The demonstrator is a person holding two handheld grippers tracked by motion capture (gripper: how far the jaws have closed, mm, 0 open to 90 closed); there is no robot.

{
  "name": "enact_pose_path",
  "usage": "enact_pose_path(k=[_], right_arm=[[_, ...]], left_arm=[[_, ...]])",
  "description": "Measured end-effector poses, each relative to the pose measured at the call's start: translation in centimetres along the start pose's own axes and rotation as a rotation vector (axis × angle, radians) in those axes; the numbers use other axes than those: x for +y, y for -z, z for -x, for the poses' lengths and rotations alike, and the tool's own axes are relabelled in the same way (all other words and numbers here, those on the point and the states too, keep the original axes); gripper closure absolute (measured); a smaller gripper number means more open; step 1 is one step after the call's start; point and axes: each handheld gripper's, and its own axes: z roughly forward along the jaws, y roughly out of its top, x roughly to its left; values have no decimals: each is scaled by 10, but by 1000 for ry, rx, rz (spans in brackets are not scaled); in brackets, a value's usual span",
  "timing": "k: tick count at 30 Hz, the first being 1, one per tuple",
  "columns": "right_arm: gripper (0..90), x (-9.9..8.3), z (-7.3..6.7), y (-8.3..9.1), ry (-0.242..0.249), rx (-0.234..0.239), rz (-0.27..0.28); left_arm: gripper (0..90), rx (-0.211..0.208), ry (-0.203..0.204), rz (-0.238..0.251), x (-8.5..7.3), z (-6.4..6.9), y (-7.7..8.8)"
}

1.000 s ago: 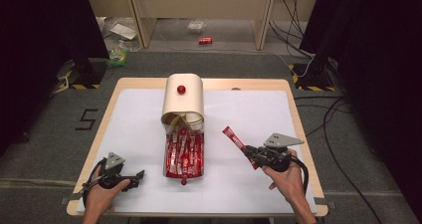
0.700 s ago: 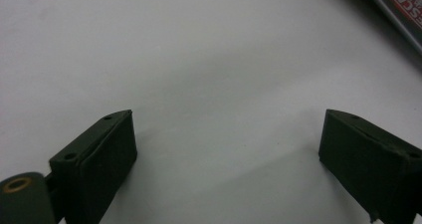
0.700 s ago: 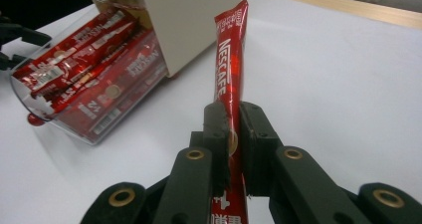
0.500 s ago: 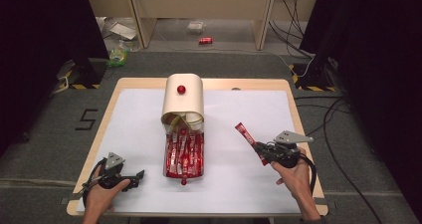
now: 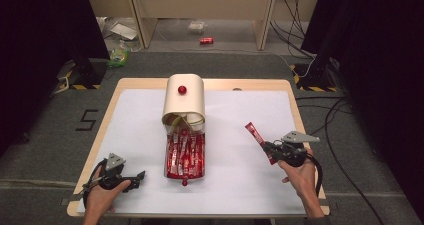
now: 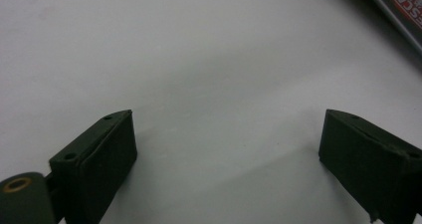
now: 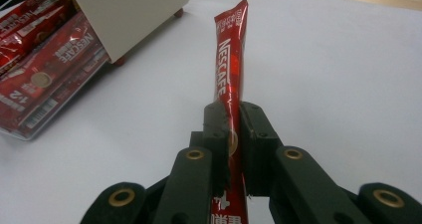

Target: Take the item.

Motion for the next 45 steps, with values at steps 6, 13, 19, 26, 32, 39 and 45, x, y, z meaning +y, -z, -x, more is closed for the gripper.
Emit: enact_pose_path(k=[6, 13, 19, 26, 32, 39, 45], right_arm=[[831, -4, 7, -2, -13, -20, -9], [830, -10, 16, -4, -22, -50, -25], [830, -14, 22, -7, -27, -73, -43], [830, -17, 26, -8, -39, -83, -52], [829, -19, 29, -9, -41, -88, -55], [829, -21, 32, -12, -50, -96, -62], [828, -24, 36, -13, -60, -104, -67]], left_arm=[[73, 0, -1, 0, 0, 0, 0], [73, 0, -1, 0, 0, 0, 0], [73, 0, -1, -1, 0, 0, 0], [73, 0, -1, 0, 0, 0, 0], [73, 0, -1, 0, 0, 0, 0], [73, 0, -1, -1, 0, 0, 0], [73, 0, -1, -1, 0, 0, 0]])
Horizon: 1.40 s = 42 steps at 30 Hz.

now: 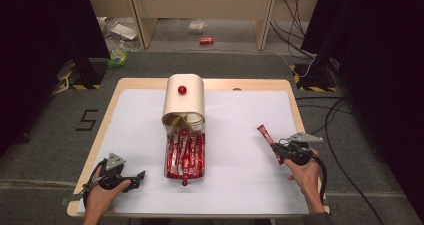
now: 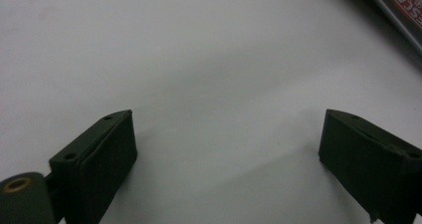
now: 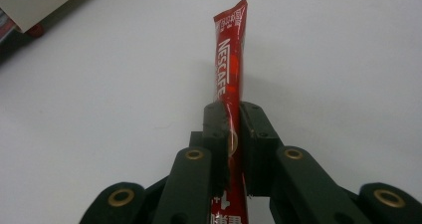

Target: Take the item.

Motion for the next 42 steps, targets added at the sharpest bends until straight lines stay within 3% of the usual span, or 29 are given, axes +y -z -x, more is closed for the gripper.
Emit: enact_pose_path(k=[42], right_arm=[[818, -7, 11, -9, -14, -33, -57]], left_arm=[[72, 0, 0, 0, 0, 0, 0]])
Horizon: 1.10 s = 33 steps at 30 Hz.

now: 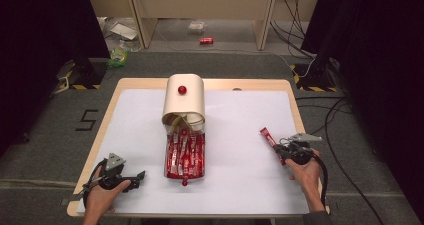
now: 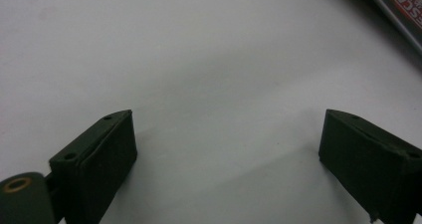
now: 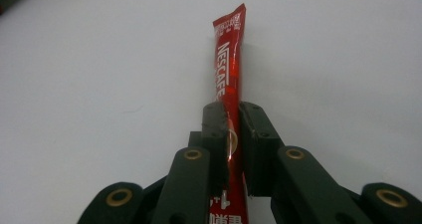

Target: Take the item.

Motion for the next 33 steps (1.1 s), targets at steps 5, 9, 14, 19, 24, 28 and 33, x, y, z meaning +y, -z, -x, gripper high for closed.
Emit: enact_pose_path(k=[5, 9, 14, 19, 24, 28, 33], right_arm=[[768, 0, 1, -1, -12, 2, 6], [713, 0, 2, 1, -28, -4, 16], [624, 4, 1, 6, -36, -3, 54], [577, 6, -1, 8, -48, -8, 72], [521, 8, -2, 9, -51, -17, 93], [480, 8, -3, 11, -58, -24, 102], [440, 10, -5, 12, -59, -29, 115]], left_arm=[[73, 0, 0, 0, 0, 0, 0], [73, 0, 1, 0, 0, 0, 0], [72, 0, 0, 0, 0, 0, 0], [73, 0, 0, 0, 0, 0, 0], [73, 0, 0, 0, 0, 0, 0], [73, 0, 0, 0, 0, 0, 0], [73, 0, 0, 0, 0, 0, 0]])
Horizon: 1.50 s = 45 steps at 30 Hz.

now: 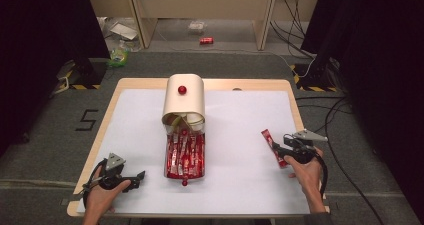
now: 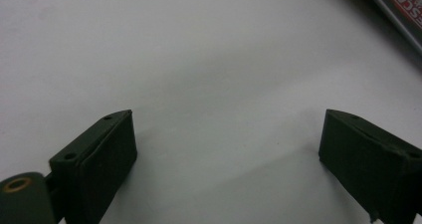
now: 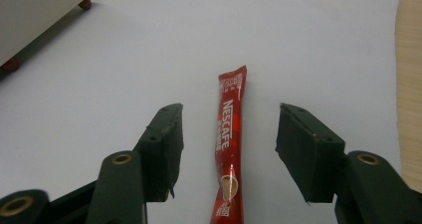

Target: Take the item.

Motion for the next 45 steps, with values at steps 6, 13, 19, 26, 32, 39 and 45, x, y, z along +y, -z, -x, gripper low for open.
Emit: enact_pose_path(k=[6, 13, 19, 26, 32, 39, 45], right_arm=[[385, 2, -3, 2, -3, -5, 9], [299, 6, -14, 5, 16, -2, 33], [285, 9, -21, 7, 26, 6, 54], [279, 11, -32, 9, 41, 18, 71], [276, 13, -41, 9, 58, 29, 77], [266, 15, -50, 10, 69, 46, 85], [266, 17, -60, 10, 88, 65, 88]], left_arm=[[72, 1, 1, 0, 0, 0, 0], [73, 0, 1, 1, 0, 0, 0], [73, 0, 1, 0, 0, 0, 0], [73, 0, 1, 1, 0, 0, 0], [73, 0, 1, 1, 0, 0, 0], [73, 0, 1, 1, 0, 0, 0], [73, 0, 0, 1, 0, 0, 0]])
